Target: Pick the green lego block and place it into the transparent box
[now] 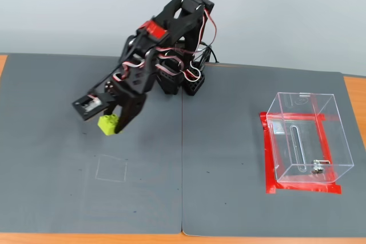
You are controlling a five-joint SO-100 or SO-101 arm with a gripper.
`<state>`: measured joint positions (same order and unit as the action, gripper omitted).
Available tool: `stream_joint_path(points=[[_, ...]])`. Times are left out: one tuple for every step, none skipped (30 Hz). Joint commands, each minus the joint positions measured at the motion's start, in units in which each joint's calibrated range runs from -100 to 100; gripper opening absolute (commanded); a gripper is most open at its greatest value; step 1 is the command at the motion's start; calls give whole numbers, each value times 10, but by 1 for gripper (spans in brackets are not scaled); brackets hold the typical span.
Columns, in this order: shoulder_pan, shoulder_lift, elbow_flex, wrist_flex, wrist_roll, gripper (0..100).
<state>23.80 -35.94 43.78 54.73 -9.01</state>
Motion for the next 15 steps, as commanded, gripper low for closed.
stream_joint_path(points=[[-58, -67, -28, 0, 9, 4], [-76, -79, -28, 0, 9, 4], [-94, -90, -28, -4, 9, 3], [-112, -101, -28, -6, 11, 3], [-131, -112, -31, -6, 15, 4], [-151, -118, -38, -6, 20, 4], [-169, -121, -45, -6, 24, 4], [-185, -124, -51, -5, 27, 4], [-203, -125, -57, -4, 28, 4], [-218, -125, -65, -3, 30, 4], [-234, -125, -72, -2, 30, 4], [-250, -125, -79, -1, 30, 4], [-267, -125, -86, 0, 31, 4], [-284, -125, -92, 0, 34, 4], [-303, -125, -98, 0, 36, 4]])
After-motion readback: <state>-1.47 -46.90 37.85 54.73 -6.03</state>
